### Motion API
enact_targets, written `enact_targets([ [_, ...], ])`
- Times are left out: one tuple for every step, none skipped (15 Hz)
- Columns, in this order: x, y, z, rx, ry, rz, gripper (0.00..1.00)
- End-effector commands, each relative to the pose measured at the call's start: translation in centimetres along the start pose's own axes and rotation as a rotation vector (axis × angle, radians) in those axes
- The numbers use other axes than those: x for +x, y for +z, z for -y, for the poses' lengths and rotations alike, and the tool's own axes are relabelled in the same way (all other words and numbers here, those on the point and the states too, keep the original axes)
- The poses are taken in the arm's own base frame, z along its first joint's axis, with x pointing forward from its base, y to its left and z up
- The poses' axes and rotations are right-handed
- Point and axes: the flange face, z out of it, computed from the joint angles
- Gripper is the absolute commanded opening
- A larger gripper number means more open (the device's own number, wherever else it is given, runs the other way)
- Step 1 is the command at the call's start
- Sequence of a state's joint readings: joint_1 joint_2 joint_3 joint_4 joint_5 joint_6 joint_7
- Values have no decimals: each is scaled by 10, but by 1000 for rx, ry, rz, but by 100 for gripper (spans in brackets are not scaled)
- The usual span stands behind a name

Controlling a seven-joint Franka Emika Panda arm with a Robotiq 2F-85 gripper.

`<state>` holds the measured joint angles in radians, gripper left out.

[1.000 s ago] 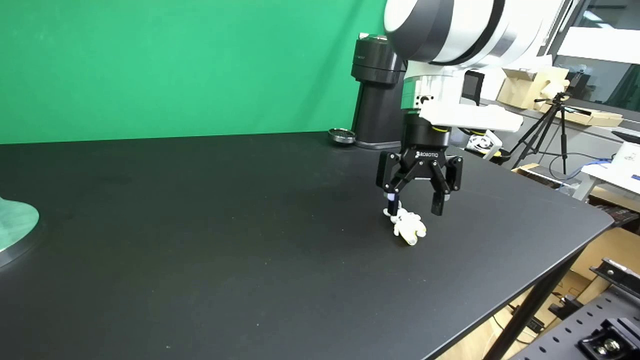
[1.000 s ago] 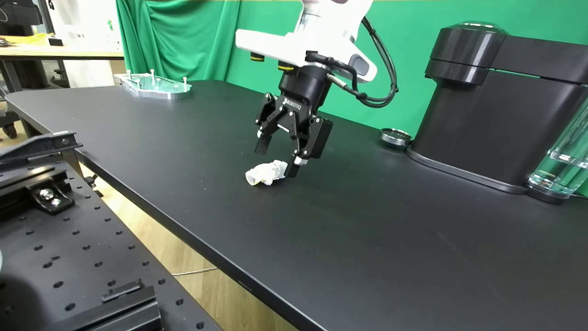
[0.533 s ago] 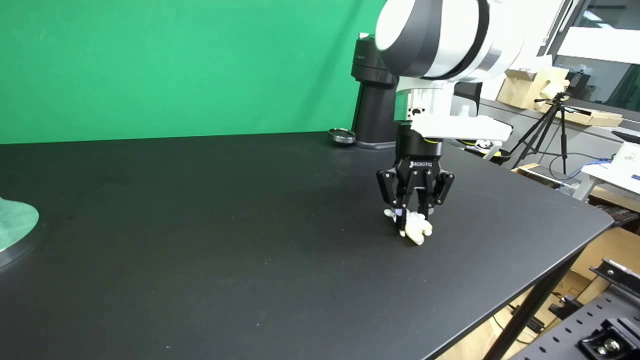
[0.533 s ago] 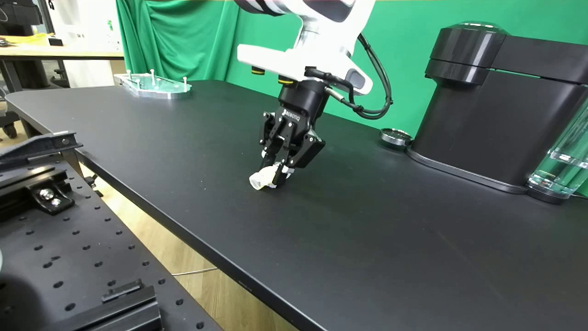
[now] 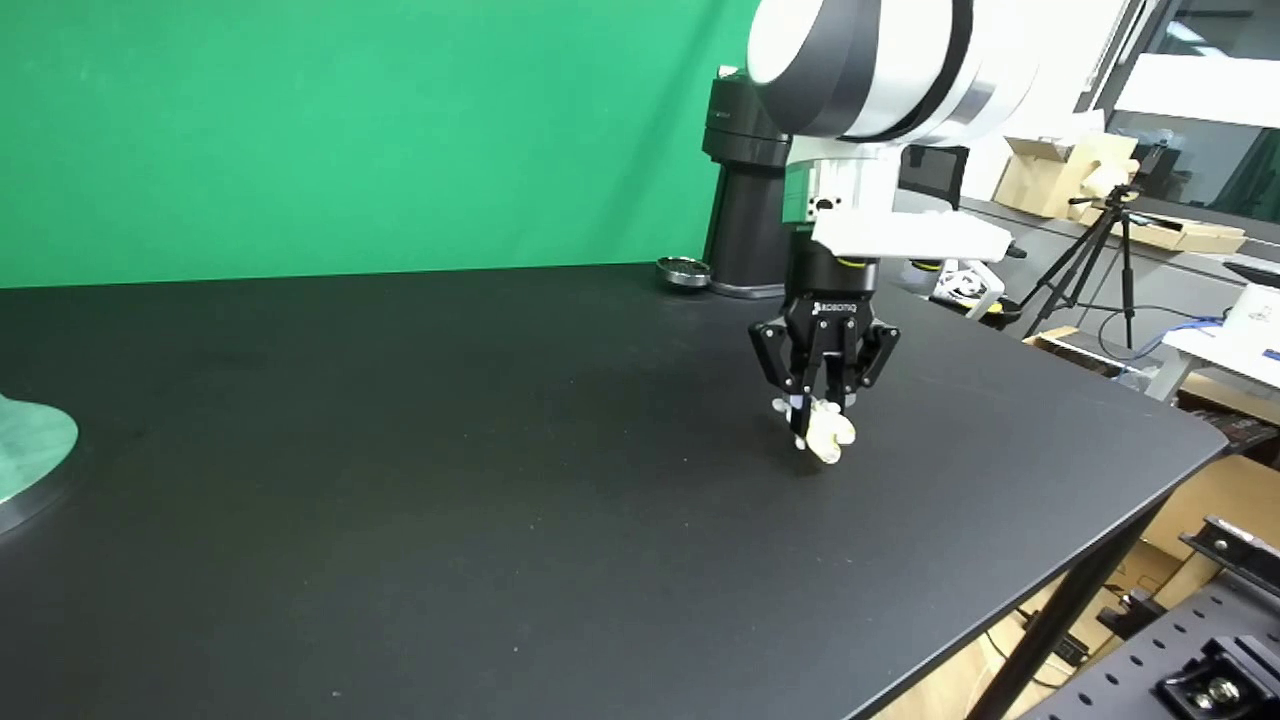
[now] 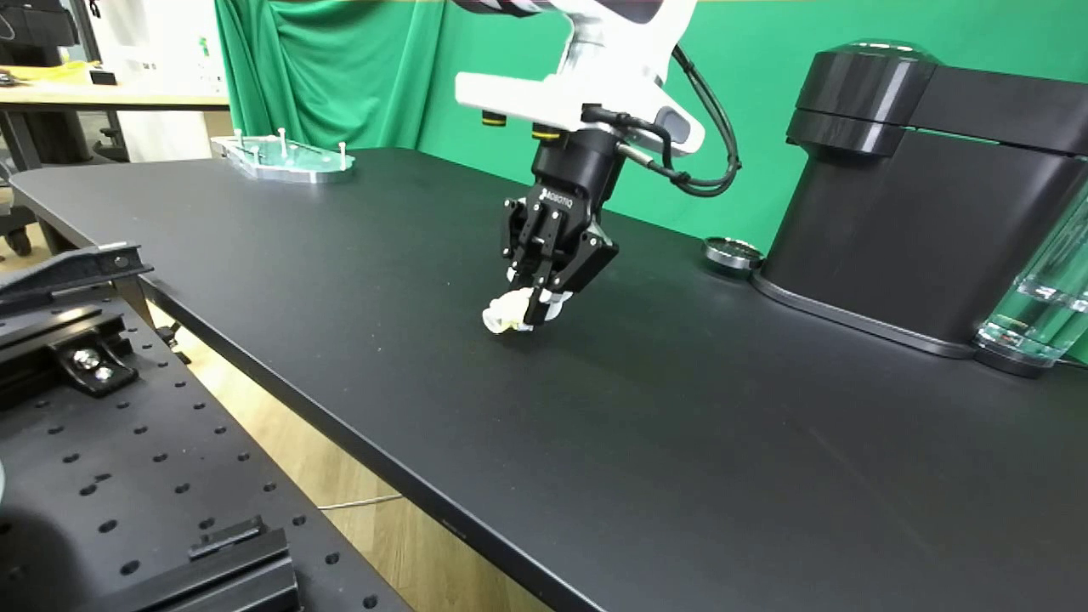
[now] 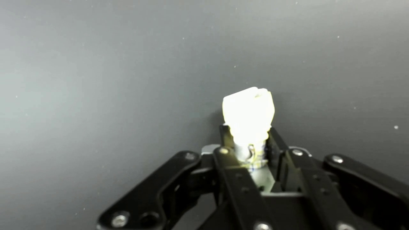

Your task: Move the white object backward

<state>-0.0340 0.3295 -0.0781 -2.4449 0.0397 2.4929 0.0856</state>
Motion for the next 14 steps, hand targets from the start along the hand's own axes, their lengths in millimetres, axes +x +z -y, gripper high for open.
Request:
enact_targets([
  [10, -40, -2, -34, 51, -67, 7],
  [16, -50, -3, -38, 59, -84, 7],
  [22, -59, -3, -40, 63, -98, 7],
  [30, -69, -3, -37, 69, -111, 7],
  [38, -78, -1, -33, 72, -117, 7],
  [46, -85, 0, -26, 75, -122, 7],
  [54, -91, 3, -16, 72, -119, 7],
  [62, -96, 4, -12, 77, -119, 7],
  [70, -101, 6, -5, 77, -113, 7],
  [76, -104, 7, 2, 77, -108, 7],
  [82, -105, 8, 9, 79, -103, 7],
  [89, -105, 10, 14, 77, -95, 7],
  [95, -104, 12, 16, 77, -89, 7],
  [100, -101, 15, 15, 71, -81, 7],
])
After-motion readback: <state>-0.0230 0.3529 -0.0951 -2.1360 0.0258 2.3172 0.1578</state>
